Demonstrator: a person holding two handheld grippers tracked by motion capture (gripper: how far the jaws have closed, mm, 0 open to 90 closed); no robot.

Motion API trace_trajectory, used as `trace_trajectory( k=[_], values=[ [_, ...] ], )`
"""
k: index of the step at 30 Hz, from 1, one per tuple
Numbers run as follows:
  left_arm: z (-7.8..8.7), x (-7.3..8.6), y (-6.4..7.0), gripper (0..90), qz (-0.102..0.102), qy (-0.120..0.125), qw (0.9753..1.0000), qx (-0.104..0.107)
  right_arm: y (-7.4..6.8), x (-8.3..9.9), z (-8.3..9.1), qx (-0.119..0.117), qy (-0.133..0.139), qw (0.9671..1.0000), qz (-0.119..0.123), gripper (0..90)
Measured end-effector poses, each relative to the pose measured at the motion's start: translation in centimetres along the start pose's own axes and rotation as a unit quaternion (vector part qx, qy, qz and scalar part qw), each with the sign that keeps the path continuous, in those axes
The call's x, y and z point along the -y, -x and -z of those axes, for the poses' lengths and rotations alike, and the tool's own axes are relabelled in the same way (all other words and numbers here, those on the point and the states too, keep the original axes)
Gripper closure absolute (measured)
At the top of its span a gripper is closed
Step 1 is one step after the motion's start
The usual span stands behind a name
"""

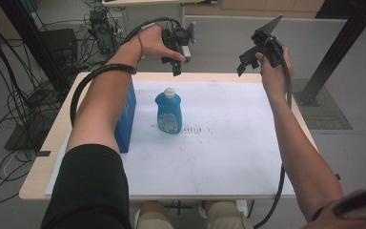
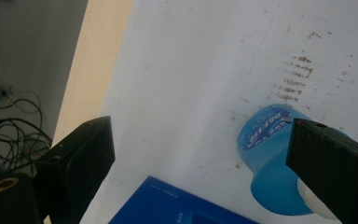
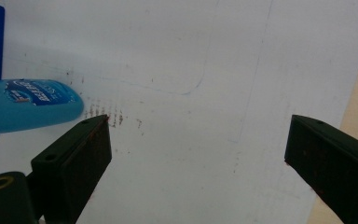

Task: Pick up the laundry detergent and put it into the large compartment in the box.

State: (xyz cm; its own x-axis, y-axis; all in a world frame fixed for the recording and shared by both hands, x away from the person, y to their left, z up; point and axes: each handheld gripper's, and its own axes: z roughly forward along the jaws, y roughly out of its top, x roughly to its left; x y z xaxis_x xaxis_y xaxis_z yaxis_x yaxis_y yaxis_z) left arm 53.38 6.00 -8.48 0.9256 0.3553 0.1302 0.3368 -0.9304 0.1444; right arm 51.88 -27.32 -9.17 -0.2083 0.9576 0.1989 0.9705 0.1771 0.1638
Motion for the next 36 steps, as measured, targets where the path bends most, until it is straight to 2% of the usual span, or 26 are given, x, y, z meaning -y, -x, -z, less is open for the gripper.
trace_trajectory(
  k=[8, 14, 36],
  values=[
    [0.23, -0.07, -0.22, 8.2, 0.000, 0.004, 1.0000, 0.002, 0.05, 0.00, -0.01, 0.001, 0.001, 1.0000, -0.001, 6.7],
    [0.49, 0.00, -0.55, 8.2, 0.002, -0.002, 1.0000, 0.004, -0.02, -0.15, -0.25, 0.002, -0.001, 1.0000, -0.001, 6.6],
    [0.68, 0.20, -0.63, 8.2, 0.004, 0.000, 1.0000, 0.006, -0.06, -0.31, -0.34, 0.000, -0.005, 1.0000, 0.002, 6.6]
  ],
)
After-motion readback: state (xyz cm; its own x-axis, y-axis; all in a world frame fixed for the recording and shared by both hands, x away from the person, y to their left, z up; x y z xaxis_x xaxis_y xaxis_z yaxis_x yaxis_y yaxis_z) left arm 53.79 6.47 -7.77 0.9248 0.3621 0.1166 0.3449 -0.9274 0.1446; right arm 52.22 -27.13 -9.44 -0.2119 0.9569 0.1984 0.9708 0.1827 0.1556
